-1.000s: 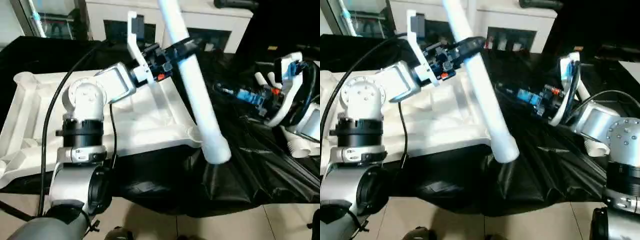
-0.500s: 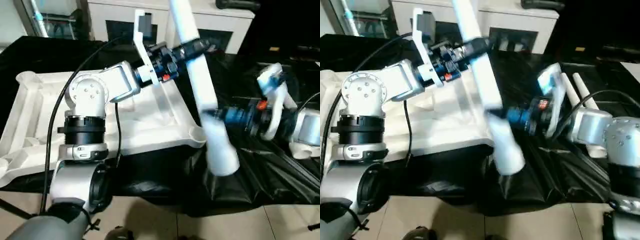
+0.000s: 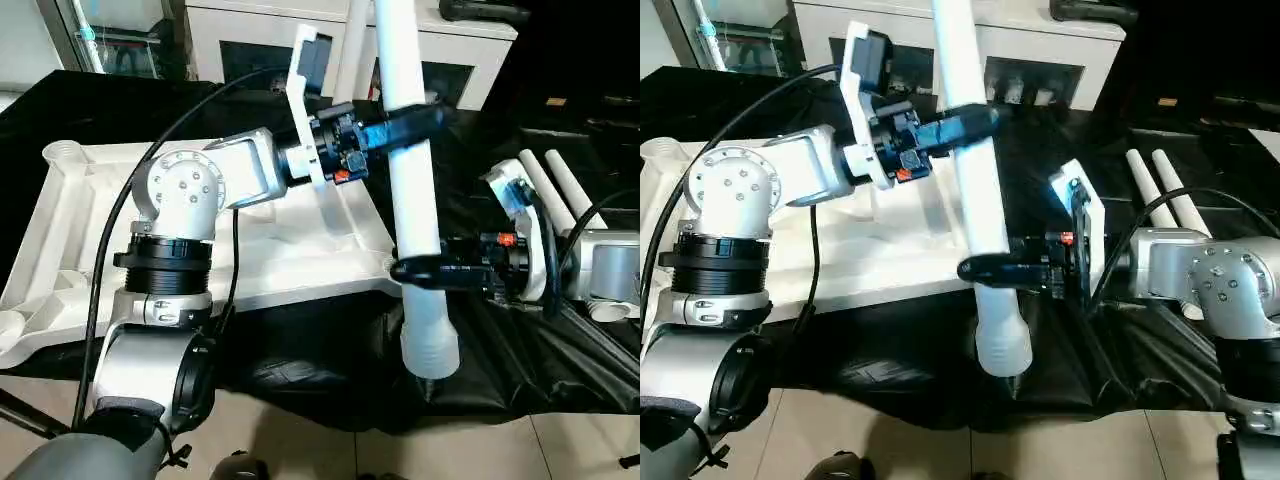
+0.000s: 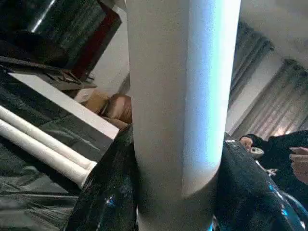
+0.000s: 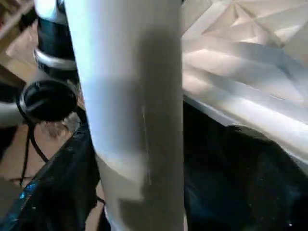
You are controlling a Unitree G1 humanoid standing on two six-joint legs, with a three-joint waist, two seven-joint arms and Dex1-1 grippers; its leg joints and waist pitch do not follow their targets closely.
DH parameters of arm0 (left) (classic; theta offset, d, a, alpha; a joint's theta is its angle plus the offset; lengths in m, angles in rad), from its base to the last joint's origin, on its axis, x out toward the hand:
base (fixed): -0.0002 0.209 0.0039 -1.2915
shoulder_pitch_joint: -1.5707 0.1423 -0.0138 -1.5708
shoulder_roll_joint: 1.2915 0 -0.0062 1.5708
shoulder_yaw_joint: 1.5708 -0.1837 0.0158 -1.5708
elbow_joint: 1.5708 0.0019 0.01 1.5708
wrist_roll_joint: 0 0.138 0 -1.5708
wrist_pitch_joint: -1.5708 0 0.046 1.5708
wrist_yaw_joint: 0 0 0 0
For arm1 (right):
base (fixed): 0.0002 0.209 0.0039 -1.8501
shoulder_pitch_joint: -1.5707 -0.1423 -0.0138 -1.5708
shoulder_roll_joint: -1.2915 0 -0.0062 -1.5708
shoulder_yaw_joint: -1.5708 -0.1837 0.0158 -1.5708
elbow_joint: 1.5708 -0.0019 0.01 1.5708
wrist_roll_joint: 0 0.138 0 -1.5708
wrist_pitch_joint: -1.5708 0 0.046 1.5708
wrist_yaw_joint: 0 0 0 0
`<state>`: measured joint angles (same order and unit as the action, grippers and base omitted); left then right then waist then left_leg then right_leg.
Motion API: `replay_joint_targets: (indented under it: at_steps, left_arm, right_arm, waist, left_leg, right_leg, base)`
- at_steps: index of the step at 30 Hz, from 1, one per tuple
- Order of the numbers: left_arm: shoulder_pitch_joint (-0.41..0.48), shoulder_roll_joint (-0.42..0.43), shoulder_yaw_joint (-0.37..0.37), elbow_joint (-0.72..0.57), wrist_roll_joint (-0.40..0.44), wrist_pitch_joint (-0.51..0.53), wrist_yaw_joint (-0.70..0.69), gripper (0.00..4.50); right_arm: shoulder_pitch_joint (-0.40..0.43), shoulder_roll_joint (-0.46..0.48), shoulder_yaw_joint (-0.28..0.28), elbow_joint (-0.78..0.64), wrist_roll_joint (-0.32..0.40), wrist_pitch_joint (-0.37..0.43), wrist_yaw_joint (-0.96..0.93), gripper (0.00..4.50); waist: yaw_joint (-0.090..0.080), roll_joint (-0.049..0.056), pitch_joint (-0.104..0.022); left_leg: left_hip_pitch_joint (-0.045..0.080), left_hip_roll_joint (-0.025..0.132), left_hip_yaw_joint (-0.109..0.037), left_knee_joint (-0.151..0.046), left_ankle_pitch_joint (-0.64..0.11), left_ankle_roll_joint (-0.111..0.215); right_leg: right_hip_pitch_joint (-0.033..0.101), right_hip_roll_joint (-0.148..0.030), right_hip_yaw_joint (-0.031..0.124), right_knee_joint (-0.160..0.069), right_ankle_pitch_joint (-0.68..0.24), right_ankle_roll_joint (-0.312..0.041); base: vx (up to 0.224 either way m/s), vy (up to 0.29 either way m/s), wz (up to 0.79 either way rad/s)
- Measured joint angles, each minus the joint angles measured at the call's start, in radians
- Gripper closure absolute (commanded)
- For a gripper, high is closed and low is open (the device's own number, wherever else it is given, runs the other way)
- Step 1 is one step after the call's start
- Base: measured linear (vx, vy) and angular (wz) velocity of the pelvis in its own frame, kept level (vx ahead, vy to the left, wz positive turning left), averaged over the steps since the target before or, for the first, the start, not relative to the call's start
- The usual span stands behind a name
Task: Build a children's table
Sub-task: Insert table leg to table base
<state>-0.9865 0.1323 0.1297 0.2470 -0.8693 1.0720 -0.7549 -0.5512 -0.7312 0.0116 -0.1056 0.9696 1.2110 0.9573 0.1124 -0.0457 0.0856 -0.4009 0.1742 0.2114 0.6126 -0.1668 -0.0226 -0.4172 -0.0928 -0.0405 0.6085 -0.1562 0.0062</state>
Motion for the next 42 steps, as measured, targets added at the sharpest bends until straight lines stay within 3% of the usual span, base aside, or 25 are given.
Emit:
replay_joint_targets:
  at_steps: [10, 20, 30, 31, 34, 36, 40, 42]
  left_arm:
    - [0.0, 0.007, -0.027, 0.0, 0.001, -0.001, -0.025, 2.78]
    - [0.0, 0.012, -0.03, 0.0, 0.002, -0.002, -0.026, 2.78]
    - [0.0, 0.016, -0.03, -0.005, 0.003, -0.008, -0.026, 2.78]
    - [0.0, 0.017, -0.029, -0.006, 0.003, -0.008, -0.025, 2.22]
    - [0.0, 0.003, 0.006, 0.003, -0.002, 0.005, 0.007, 2.08]
    - [0.0, -0.008, 0.013, 0.018, -0.006, 0.025, 0.026, 1.74]
    - [0.0, -0.009, 0.029, 0.036, -0.036, 0.05, 0.039, 1.61]
    - [0.0, -0.009, 0.032, 0.045, -0.04, 0.055, 0.041, 1.3]
  right_arm:
    - [0.028, -0.031, 0.075, -0.044, -0.038, -0.026, 0.069, 1.58]
    - [0.048, -0.051, 0.108, -0.069, -0.072, -0.068, 0.111, 2.49]
    - [0.052, -0.021, 0.113, -0.061, -0.097, -0.115, 0.113, 2.62]
    - [0.054, -0.016, 0.112, -0.058, -0.1, -0.124, 0.111, 2.62]
    - [0.069, 0.022, 0.09, -0.046, -0.105, -0.151, 0.086, 2.62]
    - [0.069, 0.043, 0.058, -0.037, -0.102, -0.159, 0.063, 2.62]
    - [0.071, 0.077, -0.034, -0.037, -0.066, -0.174, 0.017, 2.63]
    - [0.078, 0.096, -0.059, -0.037, -0.059, -0.186, -0.002, 2.63]
  waist:
    - [0.0, 0.0, 0.0]
    - [0.0, 0.0, 0.0]
    - [-0.001, 0.0, 0.0]
    - [-0.001, 0.0, 0.0]
    - [0.0, 0.0, 0.0]
    - [0.001, 0.0, 0.0]
    - [0.0, 0.0, 0.0]
    - [0.0, 0.002, -0.002]
  left_leg:
    - [0.0, 0.0, -0.001, 0.003, 0.0, 0.0]
    - [0.0, 0.0, -0.001, 0.003, 0.0, 0.0]
    - [0.0, 0.0, -0.001, 0.004, 0.0, 0.0]
    - [0.0, 0.0, -0.001, 0.004, 0.0, 0.0]
    - [0.0, 0.0, -0.001, 0.004, 0.0, 0.0]
    - [-0.001, 0.0, -0.001, 0.005, 0.0, 0.0]
    - [-0.001, 0.0, -0.002, 0.005, 0.0, 0.0]
    - [-0.001, 0.0, -0.002, 0.005, 0.0, 0.0]
  right_leg:
    - [0.0, 0.0, 0.0, 0.002, 0.0, 0.0]
    - [0.001, 0.0, 0.0, 0.002, 0.0, 0.0]
    - [0.0, 0.0, 0.0, 0.003, 0.0, 0.0]
    - [0.0, 0.0, 0.0, 0.003, 0.0, 0.0]
    - [0.001, 0.0, 0.0, 0.003, 0.0, 0.0]
    - [0.001, 0.0, 0.0, 0.003, 0.0, 0.0]
    - [0.001, 0.0, 0.0, 0.003, 0.0, 0.0]
    - [0.001, 0.0, -0.001, 0.003, 0.0, 0.0]
  base:
    - [0.0, 0.0, 0.0]
    - [0.0, 0.0, 0.0]
    - [0.0, 0.0, 0.0]
    - [0.0, 0.0, 0.0]
    - [0.0, 0.0, 0.0]
    - [0.0, 0.0, 0.0]
    - [0.0, 0.0, 0.0]
    - [0.0, 0.0, 0.0]
